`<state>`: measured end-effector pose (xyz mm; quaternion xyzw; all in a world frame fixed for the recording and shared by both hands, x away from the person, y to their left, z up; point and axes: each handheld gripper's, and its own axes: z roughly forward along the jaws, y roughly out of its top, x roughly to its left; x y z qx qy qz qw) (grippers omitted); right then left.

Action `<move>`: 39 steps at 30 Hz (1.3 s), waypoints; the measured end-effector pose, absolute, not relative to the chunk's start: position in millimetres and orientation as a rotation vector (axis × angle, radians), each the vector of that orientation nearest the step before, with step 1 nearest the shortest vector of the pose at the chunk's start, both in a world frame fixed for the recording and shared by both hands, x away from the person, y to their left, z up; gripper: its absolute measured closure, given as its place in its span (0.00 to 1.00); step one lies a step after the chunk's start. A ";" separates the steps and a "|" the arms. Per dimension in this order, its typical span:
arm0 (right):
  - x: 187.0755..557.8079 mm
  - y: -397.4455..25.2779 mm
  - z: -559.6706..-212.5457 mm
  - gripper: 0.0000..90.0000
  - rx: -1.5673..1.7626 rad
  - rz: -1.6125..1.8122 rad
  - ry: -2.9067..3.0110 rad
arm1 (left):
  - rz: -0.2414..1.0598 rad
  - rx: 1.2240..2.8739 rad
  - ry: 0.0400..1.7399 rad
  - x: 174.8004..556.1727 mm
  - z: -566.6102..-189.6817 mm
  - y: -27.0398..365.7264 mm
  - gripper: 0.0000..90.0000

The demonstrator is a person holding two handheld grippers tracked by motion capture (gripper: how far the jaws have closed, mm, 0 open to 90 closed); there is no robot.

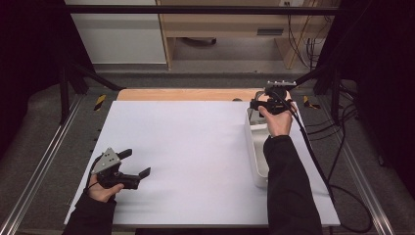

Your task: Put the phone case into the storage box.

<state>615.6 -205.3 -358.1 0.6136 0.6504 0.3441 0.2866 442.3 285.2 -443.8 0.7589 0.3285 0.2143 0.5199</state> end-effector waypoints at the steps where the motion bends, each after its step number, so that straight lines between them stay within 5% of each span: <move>1: 616.1 -205.4 -359.2 0.13 1.650 0.920 1.736 | 0.514 1.819 0.788 442.4 -443.7 285.2 0.00; 39: 629.7 -203.0 -386.4 0.13 1.689 0.857 1.752 | 0.517 1.829 0.785 443.0 -445.5 284.3 0.00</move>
